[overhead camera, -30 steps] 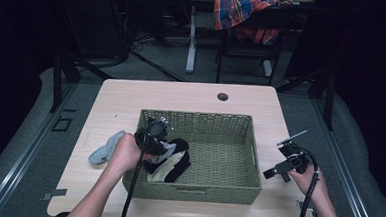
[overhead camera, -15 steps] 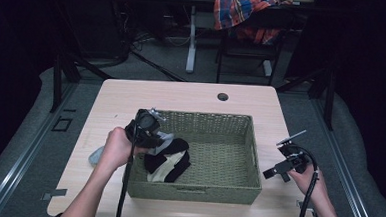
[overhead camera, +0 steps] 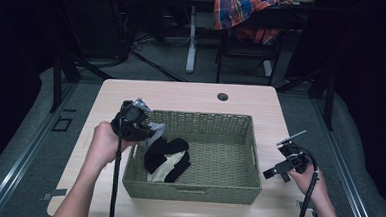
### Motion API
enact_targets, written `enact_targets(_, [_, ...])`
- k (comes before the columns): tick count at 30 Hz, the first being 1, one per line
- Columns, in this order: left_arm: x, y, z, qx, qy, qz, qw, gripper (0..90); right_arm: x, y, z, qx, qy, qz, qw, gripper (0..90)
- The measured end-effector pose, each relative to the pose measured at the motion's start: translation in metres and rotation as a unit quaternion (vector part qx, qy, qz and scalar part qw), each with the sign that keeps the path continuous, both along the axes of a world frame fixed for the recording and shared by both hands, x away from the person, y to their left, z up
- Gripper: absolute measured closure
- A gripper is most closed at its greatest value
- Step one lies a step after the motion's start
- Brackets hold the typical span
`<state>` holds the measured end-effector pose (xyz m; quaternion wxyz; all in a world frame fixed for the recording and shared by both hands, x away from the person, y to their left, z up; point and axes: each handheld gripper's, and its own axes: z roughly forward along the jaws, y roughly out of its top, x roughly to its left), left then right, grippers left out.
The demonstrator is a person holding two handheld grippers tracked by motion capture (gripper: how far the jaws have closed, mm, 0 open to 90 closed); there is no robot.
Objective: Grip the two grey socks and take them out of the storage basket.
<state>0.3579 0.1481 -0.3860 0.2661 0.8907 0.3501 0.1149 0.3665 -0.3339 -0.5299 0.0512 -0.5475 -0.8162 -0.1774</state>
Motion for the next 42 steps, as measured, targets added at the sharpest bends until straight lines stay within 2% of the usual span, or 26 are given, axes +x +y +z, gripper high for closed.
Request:
enact_targets(2, [-0.001, 0.008, 0.004, -0.006, -0.005, 0.009, 0.9999, 82.3, 0.001, -0.001, 0.001, -0.005, 0.007, 0.013, 0.9999, 5.1])
enact_targets(5, [-0.002, 0.013, 0.008, -0.013, -0.009, 0.013, 0.9998, 82.3, 0.0, 0.0, 0.0, 0.0, -0.001, -0.001, 1.0, 5.1])
enact_targets(8, [-0.003, 0.016, 0.011, -0.012, -0.016, 0.018, 0.9996, 82.3, 0.0, 0.0, 0.0, 0.0, -0.001, -0.002, 1.0, 5.1])
enact_targets(9, [-0.003, 0.019, 0.014, -0.012, -0.018, 0.024, 0.9995, 82.3, 0.002, -0.002, 0.002, -0.008, 0.009, 0.016, 0.9998, 5.1])
enact_targets(10, [-0.003, 0.019, 0.014, -0.012, -0.018, 0.024, 0.9995, 82.3, 0.002, -0.002, 0.002, -0.008, 0.009, 0.016, 0.9998, 5.1])
enact_targets(14, [-0.003, 0.028, 0.017, -0.011, -0.023, 0.037, 0.999, 82.3, 0.001, -0.002, 0.001, -0.005, 0.008, 0.013, 0.9999, 5.1])
enact_targets(15, [-0.003, 0.033, 0.017, -0.013, -0.025, 0.044, 0.9986, 82.3, 0.0, 0.0, 0.0, 0.004, -0.001, -0.001, 1.0, 5.1])
enact_targets(16, [-0.003, 0.033, 0.017, -0.013, -0.025, 0.044, 0.9986, 82.3, 0.0, 0.0, 0.0, 0.004, -0.001, -0.001, 1.0, 5.1])
enact_targets(17, [-0.002, 0.036, 0.018, -0.012, -0.024, 0.048, 0.9985, 82.3, 0.002, -0.002, 0.002, -0.007, 0.009, 0.016, 0.9998, 5.1])
enact_targets(18, [-0.002, 0.038, 0.018, -0.012, -0.024, 0.051, 0.9983, 82.3, 0.002, -0.002, 0.002, -0.01, 0.01, 0.02, 0.9997, 5.1])
enact_targets(19, [-0.001, 0.041, 0.017, -0.011, -0.024, 0.057, 0.998, 82.3, 0.001, -0.001, 0.001, -0.004, 0.007, 0.012, 0.9999, 5.1])
enact_targets(22, [0.0, 0.045, 0.017, -0.011, -0.02, 0.062, 0.9978, 82.3, 0.001, -0.002, 0.002, -0.006, 0.008, 0.014, 0.9999, 5.1])
enact_targets(23, [0.001, 0.049, 0.016, -0.01, -0.021, 0.07, 0.9973, 82.4, 0.0, 0.0, 0.0, 0.0, 0.0, -0.002, 1.0, 5.1])
enact_targets(25, [0.003, 0.053, 0.015, -0.01, -0.02, 0.076, 0.9969, 82.4, 0.0, 0.0, 0.0, 0.001, 0.0, -0.001, 1.0, 5.1])
enact_targets(27, [0.005, 0.058, 0.013, -0.006, -0.018, 0.086, 0.9961, 82.3, 0.002, -0.002, 0.002, -0.008, 0.01, 0.017, 0.9998, 5.1])
enact_targets(38, [0.012, 0.081, 0.006, -0.002, -0.011, 0.123, 0.9923, 82.3, 0.001, -0.002, 0.002, -0.005, 0.008, 0.013, 0.9999, 5.1])
enact_targets(42, [0.015, 0.088, 0.001, 0.006, -0.006, 0.138, 0.9905, 82.4, 0.001, -0.002, 0.002, -0.006, 0.008, 0.013, 0.9999, 5.2])
